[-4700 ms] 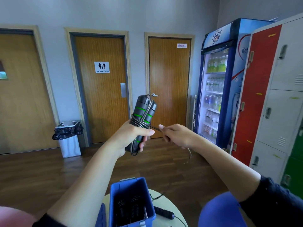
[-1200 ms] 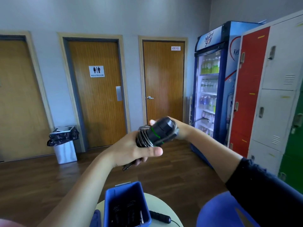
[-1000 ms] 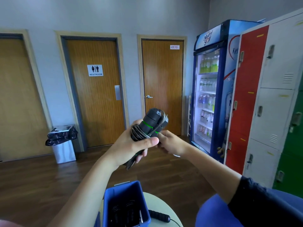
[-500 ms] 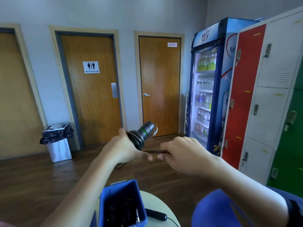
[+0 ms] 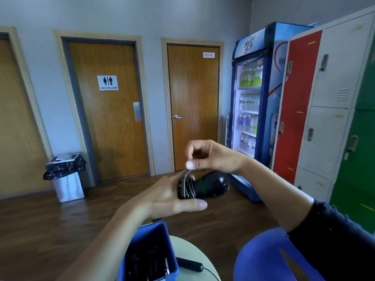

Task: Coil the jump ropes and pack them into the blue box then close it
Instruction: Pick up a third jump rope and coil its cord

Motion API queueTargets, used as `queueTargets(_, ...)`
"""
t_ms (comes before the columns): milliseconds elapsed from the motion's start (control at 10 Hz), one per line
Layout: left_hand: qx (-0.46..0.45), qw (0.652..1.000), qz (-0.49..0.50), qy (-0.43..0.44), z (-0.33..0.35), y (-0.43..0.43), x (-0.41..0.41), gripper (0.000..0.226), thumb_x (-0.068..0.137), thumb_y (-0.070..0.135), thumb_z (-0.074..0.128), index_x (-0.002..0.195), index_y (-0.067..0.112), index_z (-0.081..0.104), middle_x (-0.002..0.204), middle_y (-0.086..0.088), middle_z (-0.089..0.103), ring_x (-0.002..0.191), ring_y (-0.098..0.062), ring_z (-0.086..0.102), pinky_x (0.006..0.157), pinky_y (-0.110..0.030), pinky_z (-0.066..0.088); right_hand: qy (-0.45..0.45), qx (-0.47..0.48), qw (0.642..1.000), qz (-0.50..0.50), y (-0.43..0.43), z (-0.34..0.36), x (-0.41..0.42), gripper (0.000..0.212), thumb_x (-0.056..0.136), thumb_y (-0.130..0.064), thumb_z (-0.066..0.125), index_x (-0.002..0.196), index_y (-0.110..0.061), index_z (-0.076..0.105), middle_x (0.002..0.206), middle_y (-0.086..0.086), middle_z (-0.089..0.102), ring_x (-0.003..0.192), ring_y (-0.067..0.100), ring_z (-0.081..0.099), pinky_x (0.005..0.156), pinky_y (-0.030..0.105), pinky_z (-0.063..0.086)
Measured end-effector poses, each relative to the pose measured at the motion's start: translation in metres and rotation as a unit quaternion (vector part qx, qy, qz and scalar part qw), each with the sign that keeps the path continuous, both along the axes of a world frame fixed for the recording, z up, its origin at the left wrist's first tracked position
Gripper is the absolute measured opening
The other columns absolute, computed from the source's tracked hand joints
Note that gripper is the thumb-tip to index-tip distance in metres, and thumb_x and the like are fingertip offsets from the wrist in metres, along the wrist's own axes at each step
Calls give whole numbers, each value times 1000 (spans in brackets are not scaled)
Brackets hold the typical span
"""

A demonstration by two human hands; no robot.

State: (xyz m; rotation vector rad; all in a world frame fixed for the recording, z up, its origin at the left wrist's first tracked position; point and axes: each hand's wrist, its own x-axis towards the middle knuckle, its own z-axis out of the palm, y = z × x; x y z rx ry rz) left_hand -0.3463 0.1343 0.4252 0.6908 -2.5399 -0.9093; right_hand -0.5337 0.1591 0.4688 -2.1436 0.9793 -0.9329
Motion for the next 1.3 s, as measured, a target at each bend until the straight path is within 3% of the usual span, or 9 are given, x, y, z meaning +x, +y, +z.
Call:
queueTargets(100,61,997,-26,39,-5,-1,2,49,69,52,72,112,35,54,72,15,67,61,-8,61,54,-22,46,-82,68,994,18,0,-13,-1,21,93,-2,53,76,-15,54,75,-1,55,63,6,54,62,17,46)
queueTargets(300,172,979,-38,103,-22,-11,10,33,70,52,70,96,32,60,66,-11,57,60,-30,49,53,-35,39,-237,181,955,-11,0,-38,-3,17,90,-23,54,77,-14,58,84,9,53,70,16,52,65,25,44)
queueTargets(400,198,972,-54,119,-30,-13,9,40,73,52,67,92,17,60,63,-15,56,52,-26,47,51,-30,40,-252,189,948,-47,4,-47,-3,26,93,-33,53,77,-14,60,83,9,55,76,20,52,75,31,43)
queueTargets(600,245,957,-55,145,-44,-23,8,64,73,58,69,108,6,60,61,-16,56,46,-23,47,50,-29,40,-191,107,964,-151,29,-63,-2,60,88,-65,40,107,-17,71,113,7,70,116,19,60,111,43,36)
queueTargets(700,261,953,-65,142,-49,-26,7,65,72,59,70,105,3,60,61,-18,55,47,-24,47,51,-30,40,-170,58,973,-143,40,-65,0,52,90,-56,49,114,-14,68,115,12,69,116,29,59,107,53,38)
queueTargets(800,314,938,-16,146,-58,-34,4,82,66,56,77,120,-1,55,63,-12,61,46,-25,53,48,-28,45,-179,38,972,-145,46,-67,-2,38,93,-38,53,119,-12,65,116,13,68,117,30,59,106,50,41)
queueTargets(900,371,915,56,150,-84,-60,2,97,62,51,83,134,-2,46,72,-5,66,52,-17,64,50,-28,51,-186,27,971,-151,51,-67,-1,32,96,-21,55,125,-8,61,115,7,70,111,15,63,97,27,49)
queueTargets(1100,399,897,45,182,-94,-68,2,86,72,48,76,133,-4,46,77,-9,66,56,-18,66,53,-29,52,-276,-42,931,-234,52,-75,17,25,88,-9,65,114,-8,68,103,4,75,95,8,70,80,18,52)
queueTargets(1300,400,897,44,185,-96,-64,0,99,63,56,80,135,-3,46,76,-10,64,53,-16,65,50,-28,51,-276,-148,888,-335,47,-84,29,19,82,-6,72,99,-15,73,91,-5,75,87,7,71,78,19,54)
